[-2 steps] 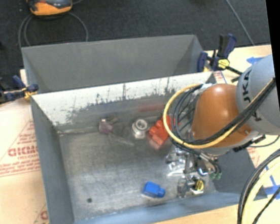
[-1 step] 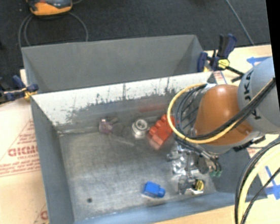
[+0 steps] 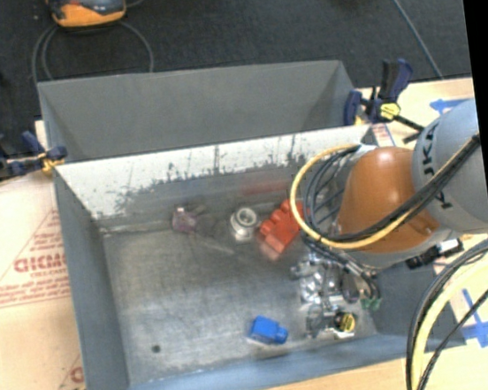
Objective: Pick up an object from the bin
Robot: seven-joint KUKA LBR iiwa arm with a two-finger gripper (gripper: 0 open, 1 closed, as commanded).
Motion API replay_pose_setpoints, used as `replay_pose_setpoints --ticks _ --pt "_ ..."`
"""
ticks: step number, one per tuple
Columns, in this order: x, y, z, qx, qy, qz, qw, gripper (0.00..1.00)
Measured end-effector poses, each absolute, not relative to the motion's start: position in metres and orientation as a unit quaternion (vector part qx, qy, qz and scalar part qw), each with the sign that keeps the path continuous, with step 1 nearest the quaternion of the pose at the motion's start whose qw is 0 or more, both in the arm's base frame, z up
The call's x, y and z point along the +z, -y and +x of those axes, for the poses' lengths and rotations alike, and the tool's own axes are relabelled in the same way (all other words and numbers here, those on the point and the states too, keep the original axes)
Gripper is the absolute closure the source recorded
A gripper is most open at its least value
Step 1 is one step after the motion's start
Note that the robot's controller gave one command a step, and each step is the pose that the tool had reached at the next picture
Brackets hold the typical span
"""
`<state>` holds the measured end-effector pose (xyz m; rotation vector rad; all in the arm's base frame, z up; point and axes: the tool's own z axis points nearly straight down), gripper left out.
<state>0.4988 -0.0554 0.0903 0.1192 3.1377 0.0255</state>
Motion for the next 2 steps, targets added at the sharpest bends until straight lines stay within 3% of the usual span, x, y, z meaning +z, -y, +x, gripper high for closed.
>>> replay_pose_setpoints --ticks 2 --pt "0.0904 0.0543 0.4992 0.009 -0.998 0.066 0.001 0.00"
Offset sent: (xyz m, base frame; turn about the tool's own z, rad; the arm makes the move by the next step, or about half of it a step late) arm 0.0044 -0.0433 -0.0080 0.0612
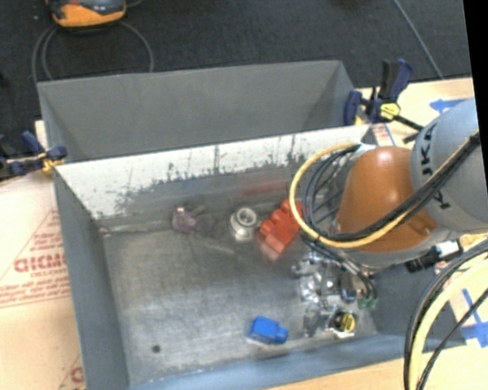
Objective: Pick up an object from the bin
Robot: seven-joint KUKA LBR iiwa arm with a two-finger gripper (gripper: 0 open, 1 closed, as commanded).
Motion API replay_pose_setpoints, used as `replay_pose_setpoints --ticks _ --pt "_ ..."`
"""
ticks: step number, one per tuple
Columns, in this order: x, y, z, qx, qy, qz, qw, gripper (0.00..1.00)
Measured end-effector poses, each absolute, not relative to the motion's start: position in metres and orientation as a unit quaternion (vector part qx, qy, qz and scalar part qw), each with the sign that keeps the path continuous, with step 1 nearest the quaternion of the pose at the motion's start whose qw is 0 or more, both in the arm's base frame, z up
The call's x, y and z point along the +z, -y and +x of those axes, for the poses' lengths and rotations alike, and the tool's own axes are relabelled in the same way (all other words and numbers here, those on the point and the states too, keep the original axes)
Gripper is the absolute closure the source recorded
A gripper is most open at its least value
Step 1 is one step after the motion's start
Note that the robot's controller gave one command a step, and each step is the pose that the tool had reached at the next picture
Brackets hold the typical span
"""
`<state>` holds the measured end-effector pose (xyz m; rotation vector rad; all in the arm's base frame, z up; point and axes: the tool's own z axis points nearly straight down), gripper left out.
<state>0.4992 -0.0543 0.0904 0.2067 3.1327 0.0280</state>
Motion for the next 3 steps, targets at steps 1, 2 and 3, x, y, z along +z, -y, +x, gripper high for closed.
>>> replay_pose_setpoints --ticks 1,2,3 --pt "0.223 0.001 0.516 0.000 -0.998 -0.063 0.005 0.00" --pt "0.123 0.075 0.536 -0.001 -0.966 -0.259 -0.001 0.00" --pt "0.078 0.083 0.535 -0.001 -0.974 -0.225 0.007 0.00"
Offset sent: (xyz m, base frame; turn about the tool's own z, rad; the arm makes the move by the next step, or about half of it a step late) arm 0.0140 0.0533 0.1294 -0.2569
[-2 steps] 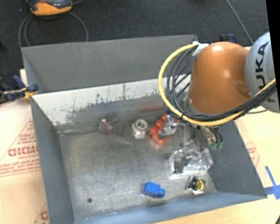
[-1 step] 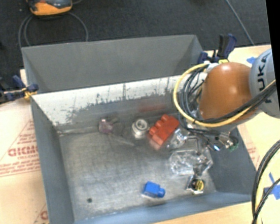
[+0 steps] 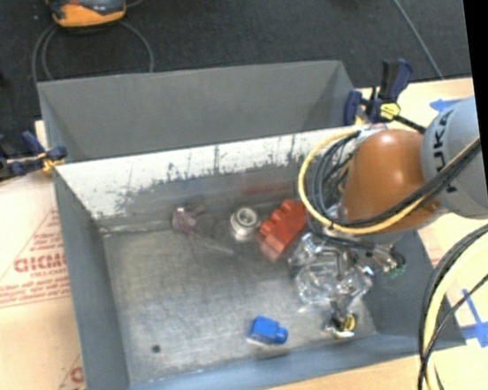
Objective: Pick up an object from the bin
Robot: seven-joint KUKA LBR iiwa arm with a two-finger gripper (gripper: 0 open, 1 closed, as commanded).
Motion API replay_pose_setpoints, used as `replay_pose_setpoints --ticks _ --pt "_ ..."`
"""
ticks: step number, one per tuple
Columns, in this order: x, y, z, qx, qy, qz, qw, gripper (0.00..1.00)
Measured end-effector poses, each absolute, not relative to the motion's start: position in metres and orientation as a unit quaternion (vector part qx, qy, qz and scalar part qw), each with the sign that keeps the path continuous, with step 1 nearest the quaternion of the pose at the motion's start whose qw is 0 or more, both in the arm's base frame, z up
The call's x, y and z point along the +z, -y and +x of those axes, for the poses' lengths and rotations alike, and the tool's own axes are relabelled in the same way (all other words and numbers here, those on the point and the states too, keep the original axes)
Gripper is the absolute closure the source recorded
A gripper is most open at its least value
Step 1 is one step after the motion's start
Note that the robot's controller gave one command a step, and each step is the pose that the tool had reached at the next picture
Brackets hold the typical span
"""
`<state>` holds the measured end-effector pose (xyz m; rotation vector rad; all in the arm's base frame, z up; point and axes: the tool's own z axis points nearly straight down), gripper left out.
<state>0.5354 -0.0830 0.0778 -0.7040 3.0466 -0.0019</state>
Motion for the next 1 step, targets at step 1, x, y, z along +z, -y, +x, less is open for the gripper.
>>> replay_pose_setpoints --ticks 1 --pt "0.0792 0.0823 0.5357 0.000 -0.974 -0.225 0.008 1.00"
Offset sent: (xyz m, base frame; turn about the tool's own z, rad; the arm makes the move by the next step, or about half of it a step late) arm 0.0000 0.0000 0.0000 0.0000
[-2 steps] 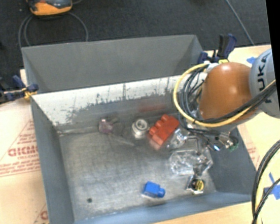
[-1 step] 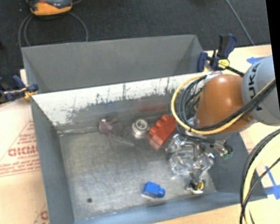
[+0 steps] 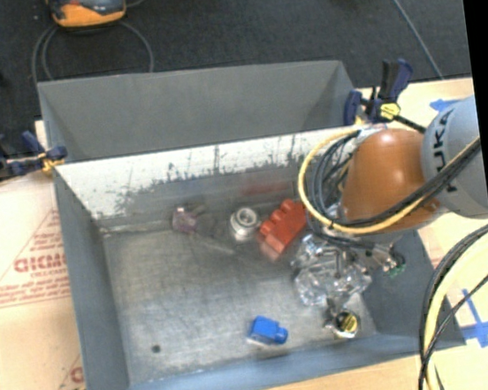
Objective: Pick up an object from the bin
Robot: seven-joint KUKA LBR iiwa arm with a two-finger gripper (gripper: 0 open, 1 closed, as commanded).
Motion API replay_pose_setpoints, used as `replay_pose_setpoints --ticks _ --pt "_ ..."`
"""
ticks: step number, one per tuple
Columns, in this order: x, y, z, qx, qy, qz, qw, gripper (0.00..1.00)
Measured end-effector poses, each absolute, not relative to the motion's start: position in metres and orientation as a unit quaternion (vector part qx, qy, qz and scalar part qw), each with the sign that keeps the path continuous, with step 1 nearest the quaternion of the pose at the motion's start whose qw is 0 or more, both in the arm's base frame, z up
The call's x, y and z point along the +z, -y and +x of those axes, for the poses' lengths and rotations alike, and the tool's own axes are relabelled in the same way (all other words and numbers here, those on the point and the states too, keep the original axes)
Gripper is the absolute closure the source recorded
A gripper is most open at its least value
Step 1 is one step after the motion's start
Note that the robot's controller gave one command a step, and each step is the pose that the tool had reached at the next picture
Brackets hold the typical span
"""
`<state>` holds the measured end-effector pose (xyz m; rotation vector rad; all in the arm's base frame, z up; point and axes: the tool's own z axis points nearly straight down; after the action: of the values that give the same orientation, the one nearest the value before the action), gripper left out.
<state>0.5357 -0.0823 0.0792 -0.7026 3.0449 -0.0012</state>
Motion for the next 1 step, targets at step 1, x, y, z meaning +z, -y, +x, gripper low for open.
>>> replay_pose_setpoints --ticks 1 --pt "0.0779 0.0826 0.5457 -0.001 -0.934 -0.358 0.010 1.00"
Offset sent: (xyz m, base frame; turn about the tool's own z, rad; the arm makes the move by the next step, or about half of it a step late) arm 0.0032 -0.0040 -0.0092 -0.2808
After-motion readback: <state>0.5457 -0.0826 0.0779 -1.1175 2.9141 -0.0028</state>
